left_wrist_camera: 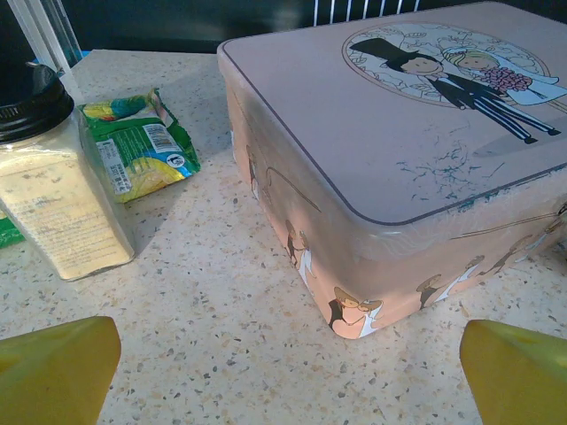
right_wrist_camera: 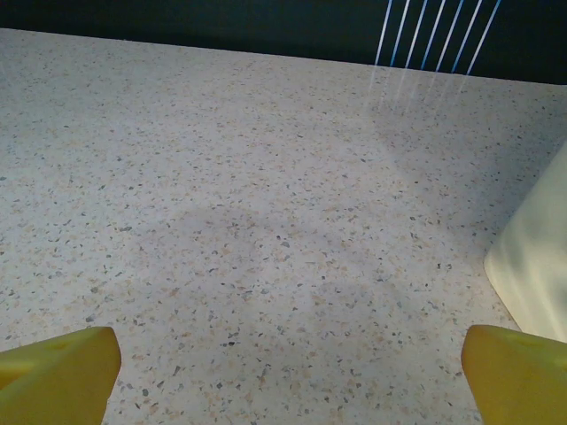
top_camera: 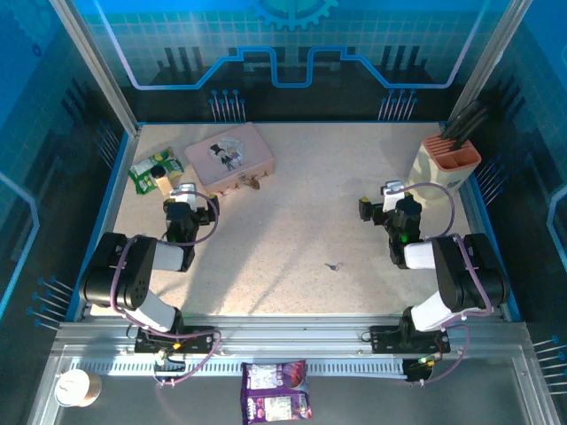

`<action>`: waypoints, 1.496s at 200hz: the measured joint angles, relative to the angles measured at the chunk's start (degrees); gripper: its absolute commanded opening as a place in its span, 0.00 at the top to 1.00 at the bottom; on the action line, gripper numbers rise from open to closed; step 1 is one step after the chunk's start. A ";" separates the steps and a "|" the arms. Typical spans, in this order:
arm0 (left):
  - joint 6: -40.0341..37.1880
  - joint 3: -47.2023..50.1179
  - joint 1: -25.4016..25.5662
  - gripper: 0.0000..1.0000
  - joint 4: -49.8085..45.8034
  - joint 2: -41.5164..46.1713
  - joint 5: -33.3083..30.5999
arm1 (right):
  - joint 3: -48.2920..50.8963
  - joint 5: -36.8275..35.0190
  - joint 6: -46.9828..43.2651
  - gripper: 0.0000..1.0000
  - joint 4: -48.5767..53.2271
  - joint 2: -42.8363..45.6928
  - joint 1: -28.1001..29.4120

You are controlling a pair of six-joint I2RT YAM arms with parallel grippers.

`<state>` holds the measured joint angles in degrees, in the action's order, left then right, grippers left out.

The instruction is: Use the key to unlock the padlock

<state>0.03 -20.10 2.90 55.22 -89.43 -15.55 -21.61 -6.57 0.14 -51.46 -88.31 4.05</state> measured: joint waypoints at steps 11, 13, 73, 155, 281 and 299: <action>0.02 0.00 0.00 0.01 0.00 0.00 0.00 | 0.00 0.00 0.00 0.00 0.00 0.00 0.02; 0.02 0.00 0.00 0.01 0.00 0.00 0.00 | 0.00 0.00 0.00 0.00 0.00 0.00 0.02; 0.02 0.00 0.00 0.01 0.00 0.00 0.00 | 0.00 0.00 0.00 0.00 0.00 0.00 0.00; 0.02 0.00 0.00 0.01 0.00 0.00 0.00 | 0.00 0.00 0.00 0.00 0.00 0.00 0.00; -0.63 5.29 0.28 0.01 8.20 0.17 3.02 | 0.85 0.79 -0.48 0.00 -1.90 0.02 0.02; -1.07 8.92 0.61 0.01 10.23 2.56 3.41 | 3.76 1.09 -1.09 0.00 -4.42 1.25 0.17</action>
<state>-1.04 -11.18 3.51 65.45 -86.87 -12.14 -17.85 -5.48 -0.95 -55.88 -87.07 4.23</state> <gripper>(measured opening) 0.994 0.996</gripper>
